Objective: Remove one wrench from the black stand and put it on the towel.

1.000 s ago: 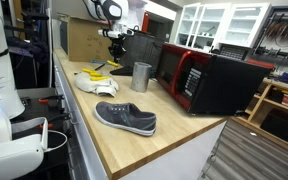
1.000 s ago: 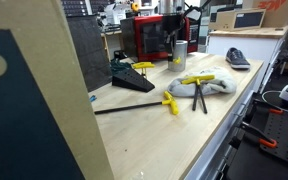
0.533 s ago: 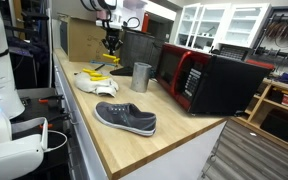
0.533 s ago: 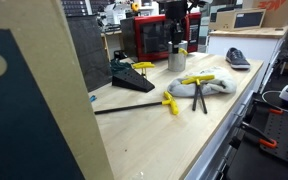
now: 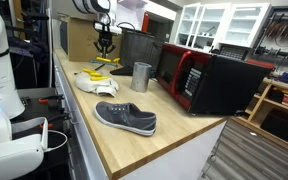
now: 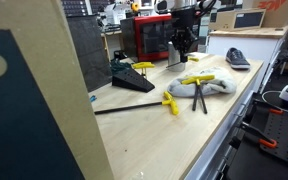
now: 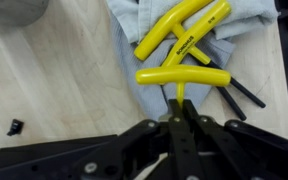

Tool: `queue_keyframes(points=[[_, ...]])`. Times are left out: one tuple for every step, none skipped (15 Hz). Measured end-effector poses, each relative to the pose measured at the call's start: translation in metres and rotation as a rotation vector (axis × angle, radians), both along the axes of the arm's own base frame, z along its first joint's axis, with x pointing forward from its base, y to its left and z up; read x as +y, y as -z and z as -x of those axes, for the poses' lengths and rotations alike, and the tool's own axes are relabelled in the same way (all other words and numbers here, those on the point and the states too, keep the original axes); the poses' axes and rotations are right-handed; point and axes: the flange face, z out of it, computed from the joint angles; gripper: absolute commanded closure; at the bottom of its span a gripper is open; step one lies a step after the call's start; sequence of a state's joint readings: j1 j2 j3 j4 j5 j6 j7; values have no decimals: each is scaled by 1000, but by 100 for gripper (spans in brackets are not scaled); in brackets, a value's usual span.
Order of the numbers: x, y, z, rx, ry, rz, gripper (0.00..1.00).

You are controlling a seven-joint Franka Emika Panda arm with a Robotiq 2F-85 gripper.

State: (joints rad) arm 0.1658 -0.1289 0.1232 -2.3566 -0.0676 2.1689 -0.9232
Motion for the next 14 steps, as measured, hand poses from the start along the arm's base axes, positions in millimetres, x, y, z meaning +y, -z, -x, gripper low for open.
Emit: queue_keyframes(points=[[3, 4, 7, 14, -52, 3, 98], [5, 8, 14, 26, -99, 5, 98], [7, 12, 20, 38, -146, 6, 98], [8, 15, 26, 49, -192, 7, 98], [8, 17, 31, 59, -235, 8, 98], [8, 20, 36, 69, -274, 9, 98], [7, 22, 40, 77, -311, 11, 98], [6, 25, 44, 87, -346, 13, 98], [4, 28, 47, 95, -377, 17, 98], [2, 30, 49, 103, -408, 27, 98], [0, 33, 51, 110, -438, 40, 98], [-3, 35, 53, 117, -464, 49, 98], [-6, 39, 55, 127, -493, 59, 98], [-9, 42, 56, 135, -514, 69, 98]])
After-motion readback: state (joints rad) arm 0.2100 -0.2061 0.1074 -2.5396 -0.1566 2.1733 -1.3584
